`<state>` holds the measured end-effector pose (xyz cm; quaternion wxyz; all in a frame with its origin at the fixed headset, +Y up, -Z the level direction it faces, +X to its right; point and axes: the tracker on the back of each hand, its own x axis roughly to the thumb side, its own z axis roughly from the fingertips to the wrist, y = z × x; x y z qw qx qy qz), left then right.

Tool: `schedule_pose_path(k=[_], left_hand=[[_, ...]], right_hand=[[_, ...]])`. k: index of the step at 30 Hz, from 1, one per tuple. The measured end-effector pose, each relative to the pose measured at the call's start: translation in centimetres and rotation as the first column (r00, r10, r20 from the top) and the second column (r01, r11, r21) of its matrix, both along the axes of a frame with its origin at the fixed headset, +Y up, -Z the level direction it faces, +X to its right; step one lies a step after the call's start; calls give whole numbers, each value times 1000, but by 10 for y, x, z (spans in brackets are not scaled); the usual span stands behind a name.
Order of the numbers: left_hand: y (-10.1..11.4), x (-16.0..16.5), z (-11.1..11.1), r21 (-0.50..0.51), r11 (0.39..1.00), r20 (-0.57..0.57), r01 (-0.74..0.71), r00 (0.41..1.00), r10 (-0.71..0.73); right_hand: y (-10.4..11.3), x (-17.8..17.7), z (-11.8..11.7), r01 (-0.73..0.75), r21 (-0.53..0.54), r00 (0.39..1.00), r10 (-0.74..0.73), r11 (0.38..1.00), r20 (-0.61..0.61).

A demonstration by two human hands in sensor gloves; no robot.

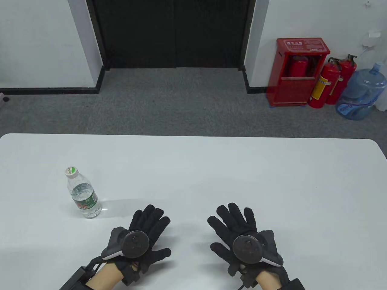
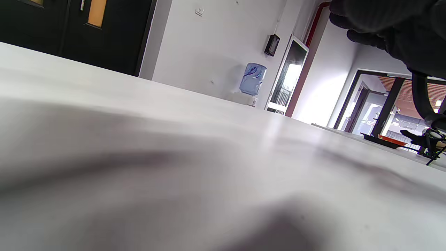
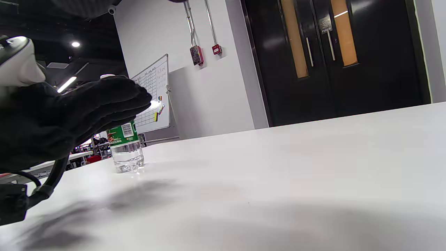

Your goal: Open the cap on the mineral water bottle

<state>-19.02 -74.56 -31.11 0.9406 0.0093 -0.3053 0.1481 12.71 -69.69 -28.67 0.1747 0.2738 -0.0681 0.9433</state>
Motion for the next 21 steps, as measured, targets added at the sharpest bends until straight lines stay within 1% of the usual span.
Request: schedule_pose_path(k=[14,21], left_hand=[[0,0,1,-12,1000,4,8,1000,-8],[-4,2,2,-29,999,15,25,1000,-25]], right_hand=[[-1,-1,1,-8,-7,1000,8,1000,-2],[-2,-1,1,-12,-22,1000,12,1000,-6]])
